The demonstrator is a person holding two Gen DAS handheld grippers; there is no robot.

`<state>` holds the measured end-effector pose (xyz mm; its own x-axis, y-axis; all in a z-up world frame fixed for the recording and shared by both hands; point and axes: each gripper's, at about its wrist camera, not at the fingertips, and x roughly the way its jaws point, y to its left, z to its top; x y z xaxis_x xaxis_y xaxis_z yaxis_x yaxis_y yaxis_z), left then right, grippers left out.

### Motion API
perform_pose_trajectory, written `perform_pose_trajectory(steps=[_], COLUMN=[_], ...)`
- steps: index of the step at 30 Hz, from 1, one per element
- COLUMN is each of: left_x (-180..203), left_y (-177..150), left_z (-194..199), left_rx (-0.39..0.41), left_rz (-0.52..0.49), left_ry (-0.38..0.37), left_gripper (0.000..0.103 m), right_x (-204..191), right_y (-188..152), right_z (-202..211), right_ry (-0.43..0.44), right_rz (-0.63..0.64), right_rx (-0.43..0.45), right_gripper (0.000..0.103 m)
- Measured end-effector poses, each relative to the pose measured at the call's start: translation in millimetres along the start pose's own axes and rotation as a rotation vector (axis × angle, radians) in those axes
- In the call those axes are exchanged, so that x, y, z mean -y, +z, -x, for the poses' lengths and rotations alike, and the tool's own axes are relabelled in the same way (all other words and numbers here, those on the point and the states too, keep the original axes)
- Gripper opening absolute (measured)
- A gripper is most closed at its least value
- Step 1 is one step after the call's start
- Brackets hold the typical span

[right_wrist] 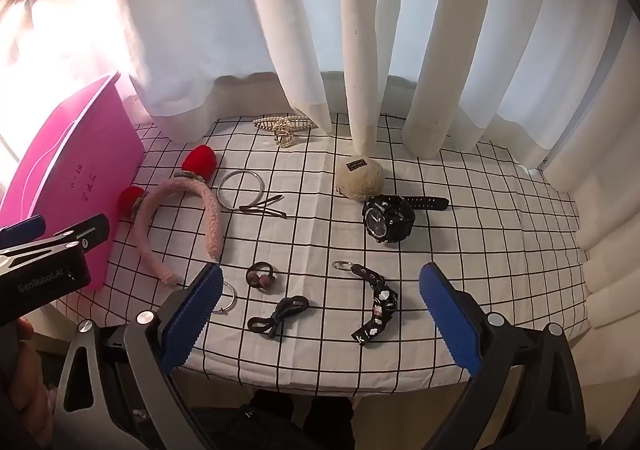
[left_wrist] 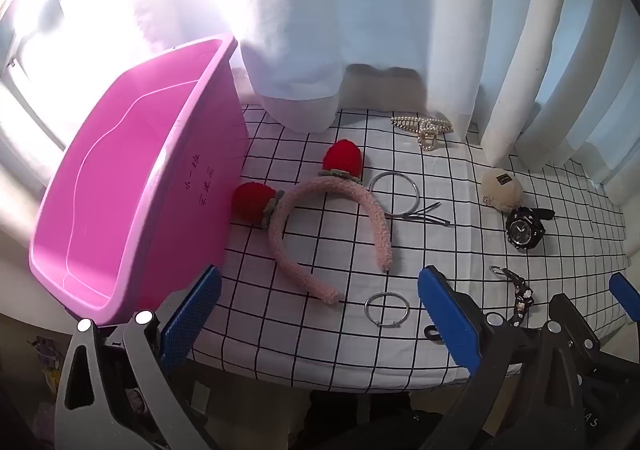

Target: Organize jewelry

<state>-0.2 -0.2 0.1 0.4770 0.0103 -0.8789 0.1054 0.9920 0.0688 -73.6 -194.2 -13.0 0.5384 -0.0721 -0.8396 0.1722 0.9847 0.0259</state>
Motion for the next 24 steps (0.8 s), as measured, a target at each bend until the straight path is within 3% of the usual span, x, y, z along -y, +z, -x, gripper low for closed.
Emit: perform_pose_trajectory(steps=[24], left_x=[-2.1], left_y=[0.2], left_z=[5.3], left_rx=[0.008], left_rz=[-0.005], left_ry=[0.005], left_gripper=[0.097], right_x=[1.6], right_y=[0.6], right_z=[1.8], right_ry=[-0.001], right_rz=[0.005], right_rx=[0.004], right_gripper=[0.094])
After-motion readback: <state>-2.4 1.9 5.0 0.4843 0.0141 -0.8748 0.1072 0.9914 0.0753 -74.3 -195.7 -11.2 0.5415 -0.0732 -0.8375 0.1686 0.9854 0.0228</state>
